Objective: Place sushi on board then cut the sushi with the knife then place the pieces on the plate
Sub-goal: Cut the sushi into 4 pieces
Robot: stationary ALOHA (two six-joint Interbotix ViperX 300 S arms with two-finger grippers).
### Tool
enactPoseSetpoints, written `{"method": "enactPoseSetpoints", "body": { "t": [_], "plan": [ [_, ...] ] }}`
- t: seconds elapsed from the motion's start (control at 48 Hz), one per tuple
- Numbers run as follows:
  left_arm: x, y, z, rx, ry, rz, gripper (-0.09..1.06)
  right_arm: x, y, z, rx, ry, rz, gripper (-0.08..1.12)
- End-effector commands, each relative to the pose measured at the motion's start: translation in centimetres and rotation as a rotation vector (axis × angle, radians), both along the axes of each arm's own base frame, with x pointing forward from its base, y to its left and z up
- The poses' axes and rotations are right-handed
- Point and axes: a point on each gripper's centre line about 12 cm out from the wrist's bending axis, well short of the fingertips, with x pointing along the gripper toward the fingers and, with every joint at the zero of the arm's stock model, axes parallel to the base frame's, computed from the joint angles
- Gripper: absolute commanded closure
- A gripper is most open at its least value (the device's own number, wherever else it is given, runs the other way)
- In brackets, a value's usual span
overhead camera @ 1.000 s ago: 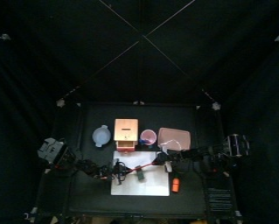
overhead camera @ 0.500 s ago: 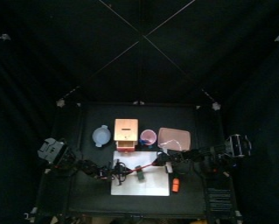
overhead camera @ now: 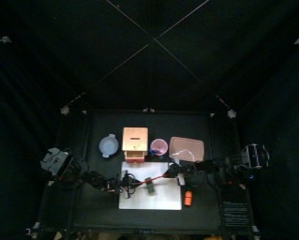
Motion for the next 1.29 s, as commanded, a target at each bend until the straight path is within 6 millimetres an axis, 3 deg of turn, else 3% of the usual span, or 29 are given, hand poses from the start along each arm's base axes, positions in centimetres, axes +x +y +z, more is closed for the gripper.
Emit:
{"method": "enactPoseSetpoints", "body": {
  "t": [0.021,0.458,0.875,1.021,1.292],
  "plan": [
    [1.2,-0.4,1.7,-0.016,-0.060,0.001,0.56,0.8,-0.6,1.4,0.005,-0.048,-0.021,0.66],
    [1.2,0.2,1.0,-0.022,-0.014,0.007,0.56,1.0,-0.6,0.5,0.007,-0.021,-0.021,0.66],
    [1.7,-0.4,-3.0,-0.021,0.130,-0.014,0.56,1.3,-0.5,-2.7,0.020,0.080,-0.024,0.66],
    [1.3,0.7,-2.7,-0.016,0.132,0.008,0.56,1.7,-1.1,-2.2,0.009,0.066,-0.032,0.66],
    [0.4,3.0,-0.5,0.003,0.094,0.039,0.56,1.6,-2.4,-1.0,-0.038,0.062,-0.054,0.66]
  ]
}}
